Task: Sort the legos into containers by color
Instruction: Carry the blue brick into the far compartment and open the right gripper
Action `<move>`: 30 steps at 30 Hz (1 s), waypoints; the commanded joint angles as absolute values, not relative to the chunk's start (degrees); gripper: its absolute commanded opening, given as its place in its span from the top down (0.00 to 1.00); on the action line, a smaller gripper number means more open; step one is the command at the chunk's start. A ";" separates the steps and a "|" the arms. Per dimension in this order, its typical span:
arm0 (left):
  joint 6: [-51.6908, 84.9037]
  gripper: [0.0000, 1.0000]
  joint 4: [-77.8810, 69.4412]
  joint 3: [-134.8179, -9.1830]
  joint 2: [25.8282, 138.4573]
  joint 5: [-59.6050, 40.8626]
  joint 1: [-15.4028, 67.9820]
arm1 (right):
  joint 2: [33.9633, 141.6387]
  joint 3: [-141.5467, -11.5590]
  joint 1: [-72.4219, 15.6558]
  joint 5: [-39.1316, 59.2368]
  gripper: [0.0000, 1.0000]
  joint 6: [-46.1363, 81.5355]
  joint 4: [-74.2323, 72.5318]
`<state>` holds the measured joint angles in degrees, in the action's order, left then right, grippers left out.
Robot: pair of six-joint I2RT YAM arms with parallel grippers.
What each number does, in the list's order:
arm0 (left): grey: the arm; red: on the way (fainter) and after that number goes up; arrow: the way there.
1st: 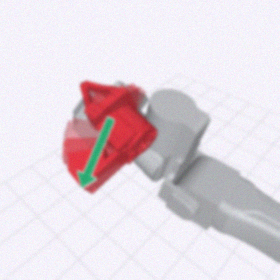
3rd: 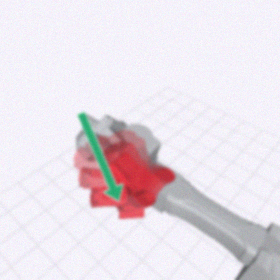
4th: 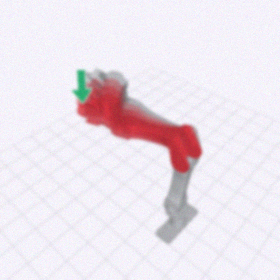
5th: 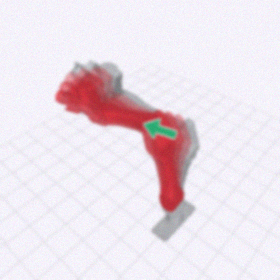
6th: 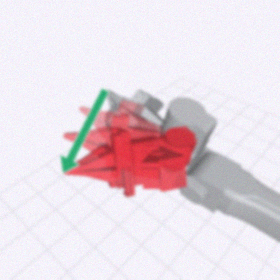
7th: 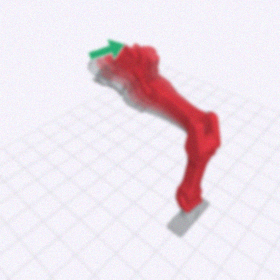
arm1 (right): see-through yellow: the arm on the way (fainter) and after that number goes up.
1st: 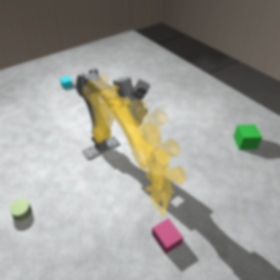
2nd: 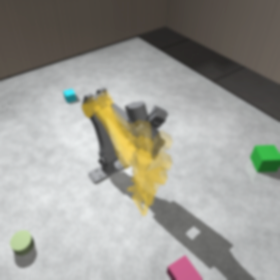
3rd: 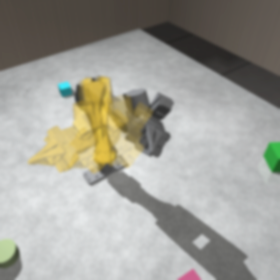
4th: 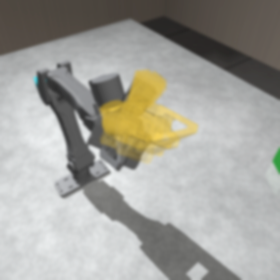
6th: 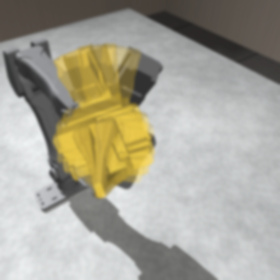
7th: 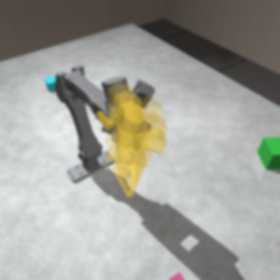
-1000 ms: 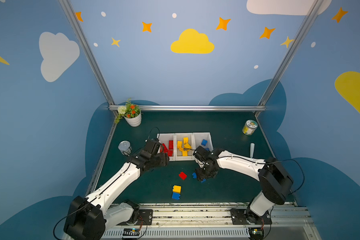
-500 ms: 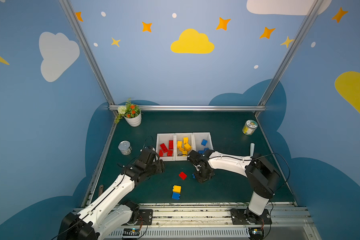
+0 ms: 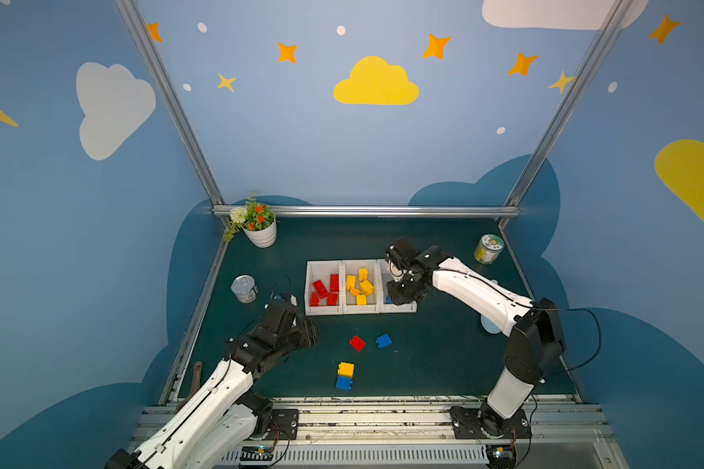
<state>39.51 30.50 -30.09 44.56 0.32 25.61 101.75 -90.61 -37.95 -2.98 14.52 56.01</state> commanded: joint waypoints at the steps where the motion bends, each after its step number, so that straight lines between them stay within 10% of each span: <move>1: 41.97 0.33 31.69 -28.28 42.71 -1.57 25.52 | 108.18 -95.23 -34.39 -3.25 0.80 12.48 57.34; 7: 43.13 0.33 33.53 -26.83 39.01 -1.58 25.76 | 117.30 -103.24 -33.05 -3.19 0.76 11.64 58.67; 13: 44.21 0.31 33.65 -25.67 38.02 -1.85 26.28 | 119.83 -105.82 -33.05 -2.99 0.45 12.23 59.04; 30: 44.65 0.26 35.13 -26.93 38.20 -0.71 29.19 | 114.78 -101.03 -33.01 -2.29 0.44 13.06 57.27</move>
<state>44.42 33.58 -25.87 38.24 -1.39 28.49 118.32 -102.19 -32.84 -2.68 12.75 57.21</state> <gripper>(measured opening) 0.742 0.559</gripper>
